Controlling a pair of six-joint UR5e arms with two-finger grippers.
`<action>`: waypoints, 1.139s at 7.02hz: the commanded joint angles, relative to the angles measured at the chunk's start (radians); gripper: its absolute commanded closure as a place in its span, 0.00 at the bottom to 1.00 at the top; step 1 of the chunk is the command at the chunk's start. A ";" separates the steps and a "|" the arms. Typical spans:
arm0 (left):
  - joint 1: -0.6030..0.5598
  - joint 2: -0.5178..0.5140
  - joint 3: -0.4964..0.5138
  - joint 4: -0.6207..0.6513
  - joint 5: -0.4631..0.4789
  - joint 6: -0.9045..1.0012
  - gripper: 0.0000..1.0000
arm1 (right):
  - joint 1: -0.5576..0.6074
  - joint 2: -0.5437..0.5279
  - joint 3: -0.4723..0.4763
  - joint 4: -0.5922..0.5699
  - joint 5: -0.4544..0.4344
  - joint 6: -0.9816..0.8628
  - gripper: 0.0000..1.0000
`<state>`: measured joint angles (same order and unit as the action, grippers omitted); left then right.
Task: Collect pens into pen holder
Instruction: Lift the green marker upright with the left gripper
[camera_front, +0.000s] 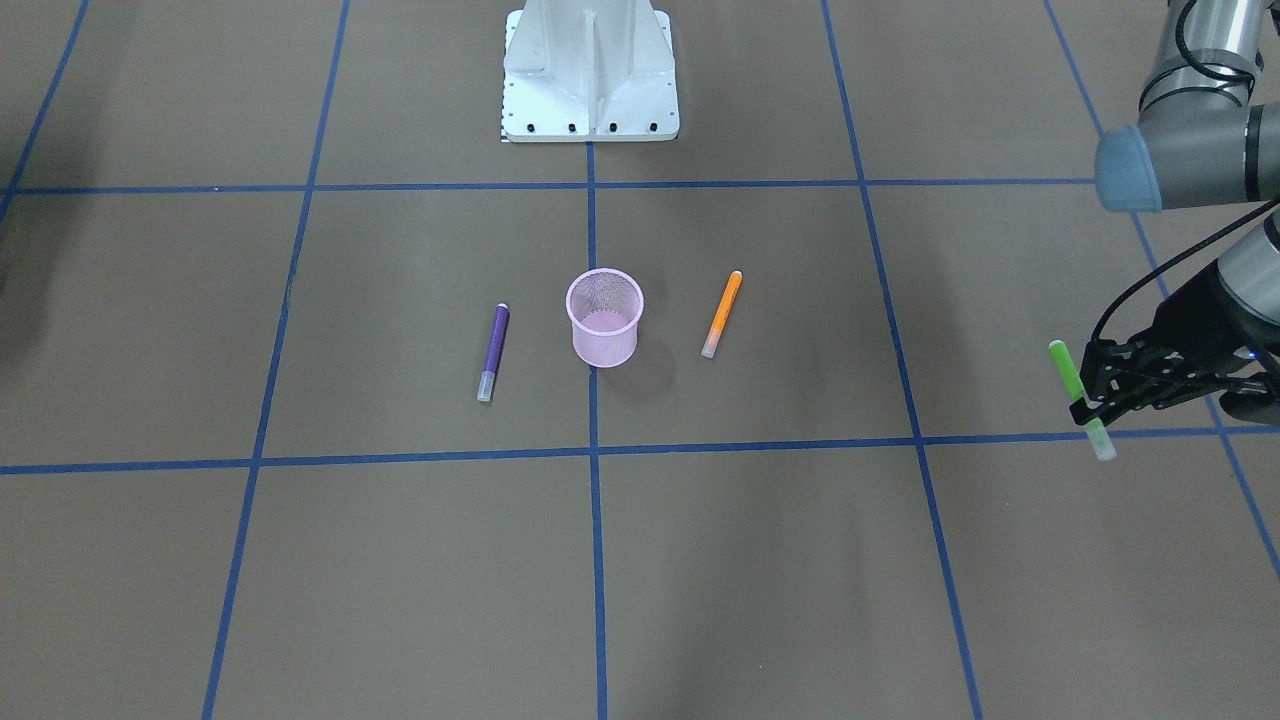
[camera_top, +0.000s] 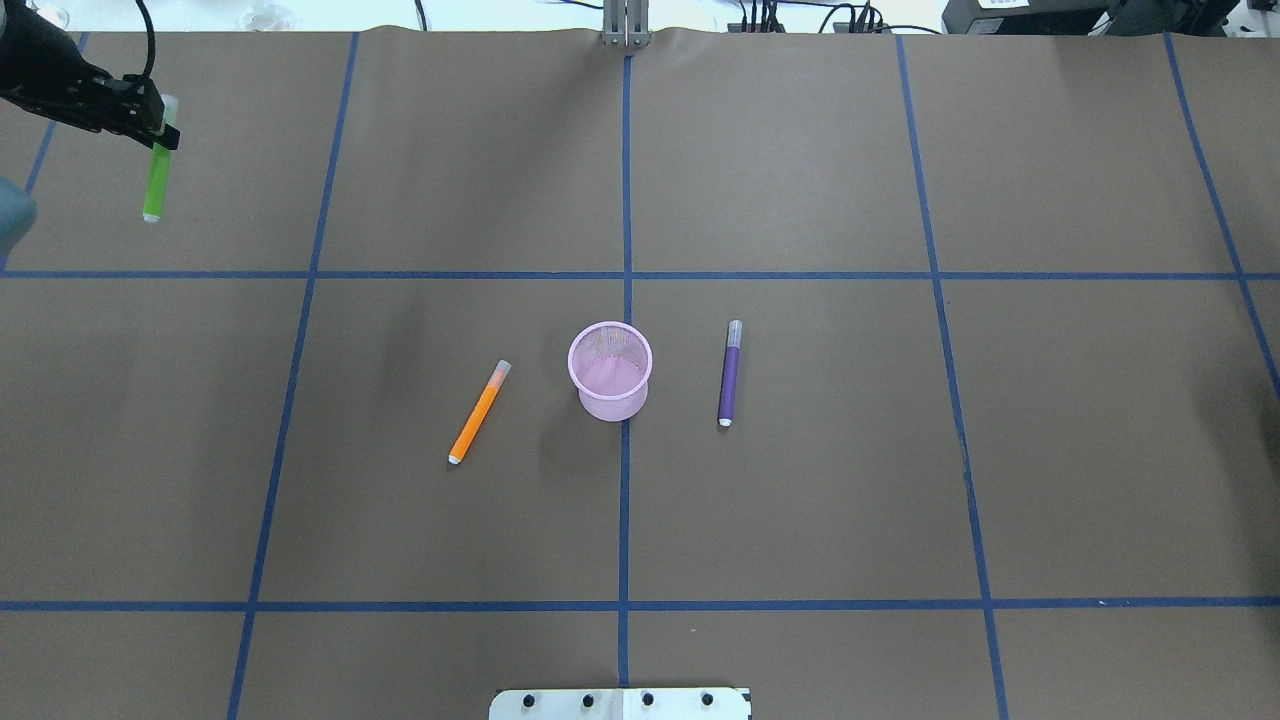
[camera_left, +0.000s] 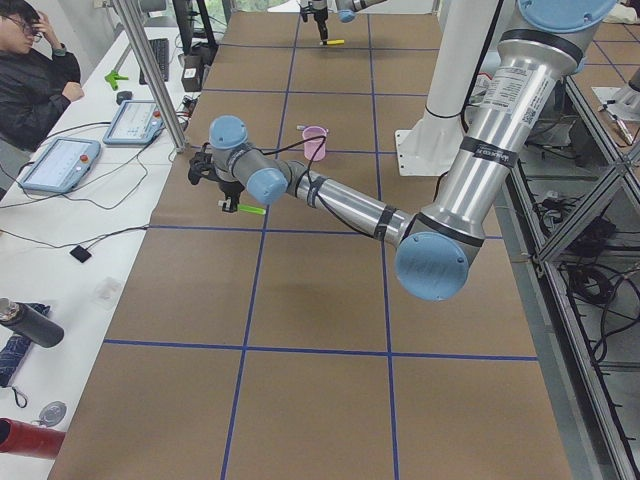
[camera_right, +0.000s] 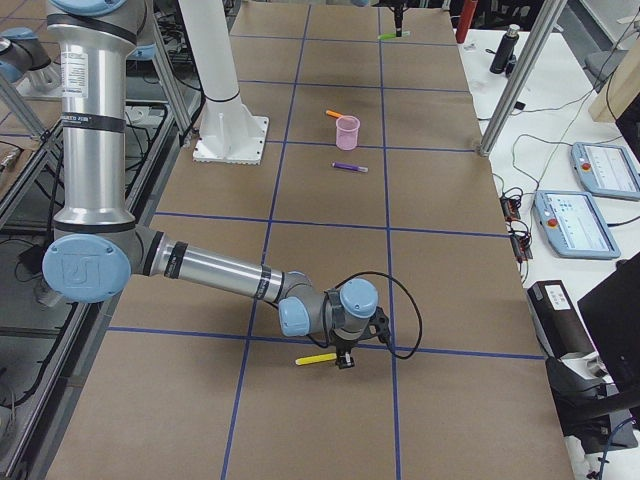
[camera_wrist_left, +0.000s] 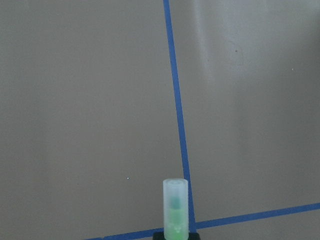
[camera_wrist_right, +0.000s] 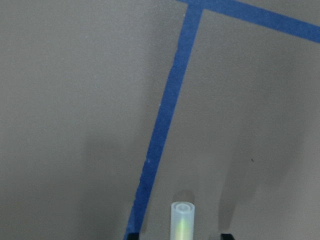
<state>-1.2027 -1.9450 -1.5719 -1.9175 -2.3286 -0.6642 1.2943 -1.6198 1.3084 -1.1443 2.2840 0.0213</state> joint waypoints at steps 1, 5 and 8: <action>0.000 0.000 0.001 0.000 0.000 0.000 1.00 | -0.006 0.006 -0.003 0.000 0.000 -0.001 0.44; -0.002 -0.002 0.003 0.000 0.000 0.000 1.00 | -0.006 0.006 -0.011 0.005 0.000 -0.003 1.00; -0.002 -0.070 -0.002 0.053 0.002 -0.046 1.00 | 0.009 0.014 0.025 0.020 0.076 0.002 1.00</action>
<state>-1.2042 -1.9747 -1.5720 -1.8984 -2.3283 -0.6760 1.2934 -1.6112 1.3160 -1.1288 2.3072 0.0187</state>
